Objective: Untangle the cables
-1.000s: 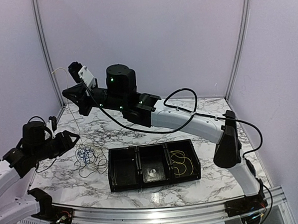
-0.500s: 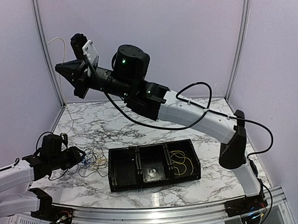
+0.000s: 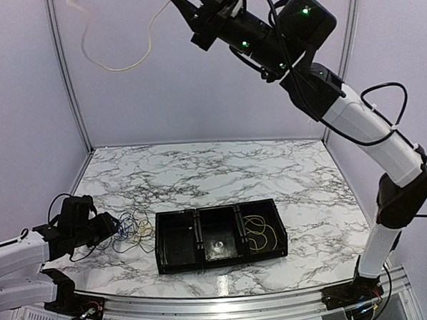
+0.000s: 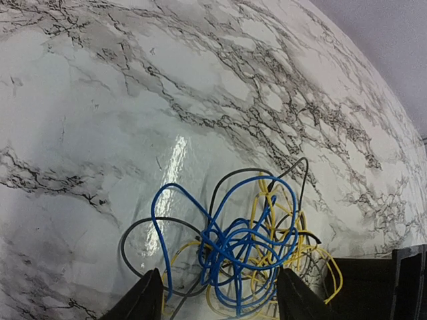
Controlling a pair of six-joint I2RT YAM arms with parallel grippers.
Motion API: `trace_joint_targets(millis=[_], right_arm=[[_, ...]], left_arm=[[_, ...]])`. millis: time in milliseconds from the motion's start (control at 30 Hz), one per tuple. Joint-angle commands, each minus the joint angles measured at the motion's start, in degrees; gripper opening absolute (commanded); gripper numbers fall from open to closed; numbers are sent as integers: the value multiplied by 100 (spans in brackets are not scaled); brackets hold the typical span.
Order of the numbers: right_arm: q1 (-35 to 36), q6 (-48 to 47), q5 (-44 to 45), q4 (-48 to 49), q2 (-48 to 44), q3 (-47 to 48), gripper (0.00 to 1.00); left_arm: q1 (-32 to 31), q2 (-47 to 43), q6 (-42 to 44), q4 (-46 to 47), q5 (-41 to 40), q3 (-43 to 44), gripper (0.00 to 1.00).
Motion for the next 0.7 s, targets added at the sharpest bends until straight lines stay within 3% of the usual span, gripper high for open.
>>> trace_joint_targets(millis=[0, 100, 367, 667], right_arm=[[-488, -323, 24, -460, -689, -1237, 0], [-806, -653, -46, -436, -1474, -2624, 0], [-1369, -1128, 119, -1558, -3263, -4963, 0], [-1418, -1304, 637, -2989, -4711, -6571, 0]], left_arm=[[-12, -302, 191, -556, -358, 479, 64], [-7, -350, 303, -894, -476, 756, 69], [1, -273, 671, -1425, -771, 1612, 73], [10, 293, 1014, -1659, -767, 2252, 74]])
